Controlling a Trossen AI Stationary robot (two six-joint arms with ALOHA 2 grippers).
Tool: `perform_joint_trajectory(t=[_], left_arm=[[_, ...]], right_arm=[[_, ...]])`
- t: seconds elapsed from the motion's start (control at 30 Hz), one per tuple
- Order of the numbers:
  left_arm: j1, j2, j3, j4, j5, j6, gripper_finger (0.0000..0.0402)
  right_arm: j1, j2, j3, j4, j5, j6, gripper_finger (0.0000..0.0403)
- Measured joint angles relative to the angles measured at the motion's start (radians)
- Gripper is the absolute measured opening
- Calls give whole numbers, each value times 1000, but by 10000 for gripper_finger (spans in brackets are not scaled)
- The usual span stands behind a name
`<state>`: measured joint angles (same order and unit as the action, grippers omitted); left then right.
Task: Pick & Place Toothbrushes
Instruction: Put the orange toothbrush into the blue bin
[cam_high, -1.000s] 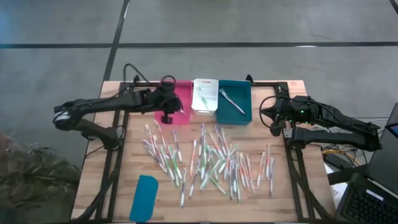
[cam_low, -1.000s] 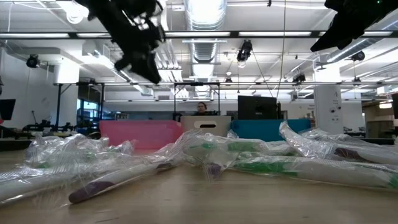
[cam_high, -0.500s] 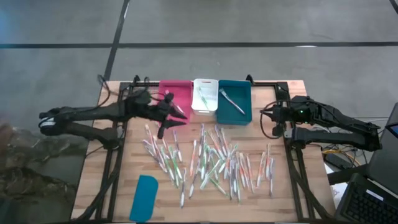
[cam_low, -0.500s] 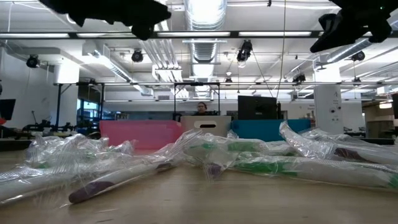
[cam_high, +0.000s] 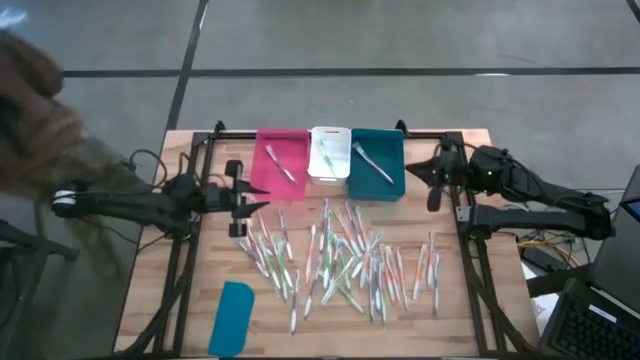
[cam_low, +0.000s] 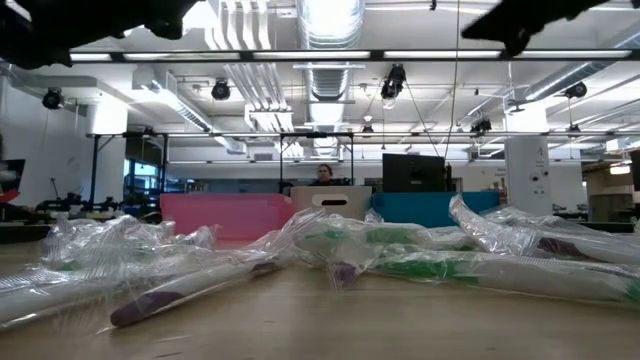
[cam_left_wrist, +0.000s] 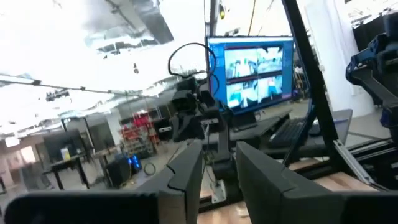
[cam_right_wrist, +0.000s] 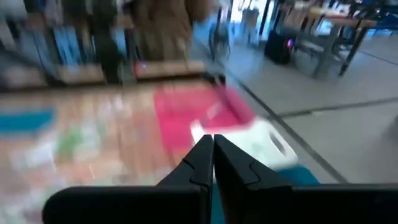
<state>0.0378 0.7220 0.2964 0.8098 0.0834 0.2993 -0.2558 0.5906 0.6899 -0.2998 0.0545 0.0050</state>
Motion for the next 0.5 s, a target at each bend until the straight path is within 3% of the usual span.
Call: perform_joint_trajectory(t=[0.13, 0.5], left_arm=[[0, -38, -38, 0, -5, -11, 105], [1, -42, -58, -5, -4, -5, 105]], right_arm=[[0, 75, 20, 99, -14, 41, 8], [2, 277, 180, -77, -10, 111, 8]])
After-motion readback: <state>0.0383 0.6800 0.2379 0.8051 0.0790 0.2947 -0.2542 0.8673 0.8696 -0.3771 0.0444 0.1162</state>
